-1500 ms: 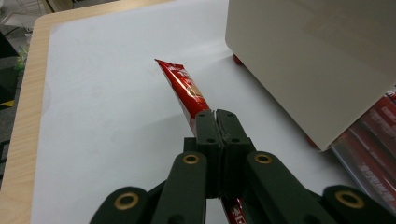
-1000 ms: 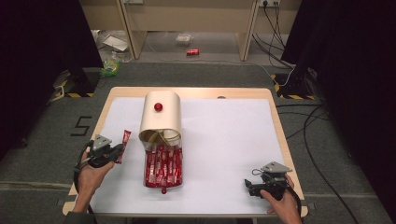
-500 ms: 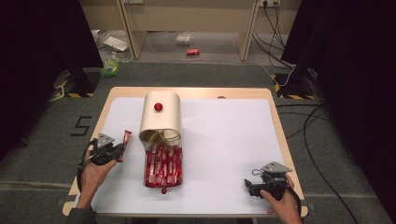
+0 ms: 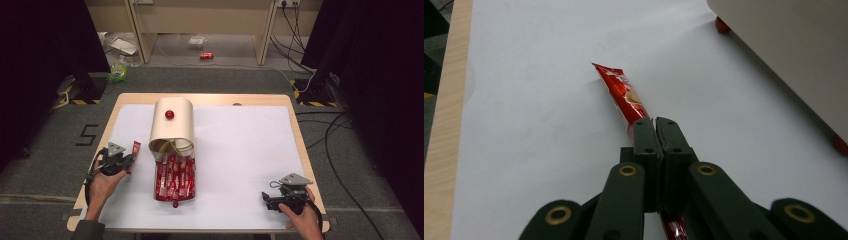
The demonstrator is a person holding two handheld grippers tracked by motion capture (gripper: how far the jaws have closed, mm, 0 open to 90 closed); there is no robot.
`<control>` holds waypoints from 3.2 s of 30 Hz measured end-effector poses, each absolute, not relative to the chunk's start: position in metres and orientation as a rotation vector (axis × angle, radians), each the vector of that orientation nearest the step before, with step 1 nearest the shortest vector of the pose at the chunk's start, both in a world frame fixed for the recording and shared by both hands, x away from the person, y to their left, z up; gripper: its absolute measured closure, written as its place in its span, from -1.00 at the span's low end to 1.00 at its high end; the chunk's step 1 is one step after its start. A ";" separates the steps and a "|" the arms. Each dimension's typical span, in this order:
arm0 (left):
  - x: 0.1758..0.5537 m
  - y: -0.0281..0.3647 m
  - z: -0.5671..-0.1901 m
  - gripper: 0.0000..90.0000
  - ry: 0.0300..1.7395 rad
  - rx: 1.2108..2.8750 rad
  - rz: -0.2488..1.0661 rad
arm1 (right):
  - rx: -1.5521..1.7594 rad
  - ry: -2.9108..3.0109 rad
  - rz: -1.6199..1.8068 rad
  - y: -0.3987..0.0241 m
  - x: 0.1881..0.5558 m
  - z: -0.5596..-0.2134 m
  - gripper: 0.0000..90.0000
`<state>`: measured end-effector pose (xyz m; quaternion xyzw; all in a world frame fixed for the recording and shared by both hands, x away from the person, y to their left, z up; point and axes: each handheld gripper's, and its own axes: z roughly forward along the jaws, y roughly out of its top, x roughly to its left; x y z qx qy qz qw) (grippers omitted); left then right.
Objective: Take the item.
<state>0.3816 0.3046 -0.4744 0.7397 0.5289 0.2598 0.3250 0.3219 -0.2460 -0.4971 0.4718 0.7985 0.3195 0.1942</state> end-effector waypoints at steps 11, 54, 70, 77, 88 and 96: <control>0.381 0.306 -0.485 0.89 1.409 1.945 0.660 | 1.323 2.239 0.896 -0.246 0.322 -0.497 -0.99; 0.356 0.297 -0.463 -0.60 1.337 1.806 0.664 | 1.322 2.240 0.896 -0.246 0.322 -0.497 -0.99; 0.333 0.293 -0.459 -0.61 1.292 1.811 0.664 | 1.323 2.239 0.897 -0.246 0.322 -0.497 -0.99; 0.323 0.293 -0.461 -0.61 1.282 1.798 0.662 | 1.323 2.239 0.898 -0.246 0.322 -0.497 -0.99; 0.312 0.289 -0.460 -0.60 1.252 1.802 0.673 | 1.323 2.239 0.898 -0.246 0.322 -0.497 -0.99; 0.302 0.286 -0.459 -0.60 1.237 1.794 0.676 | 1.323 2.238 0.898 -0.246 0.322 -0.497 -0.99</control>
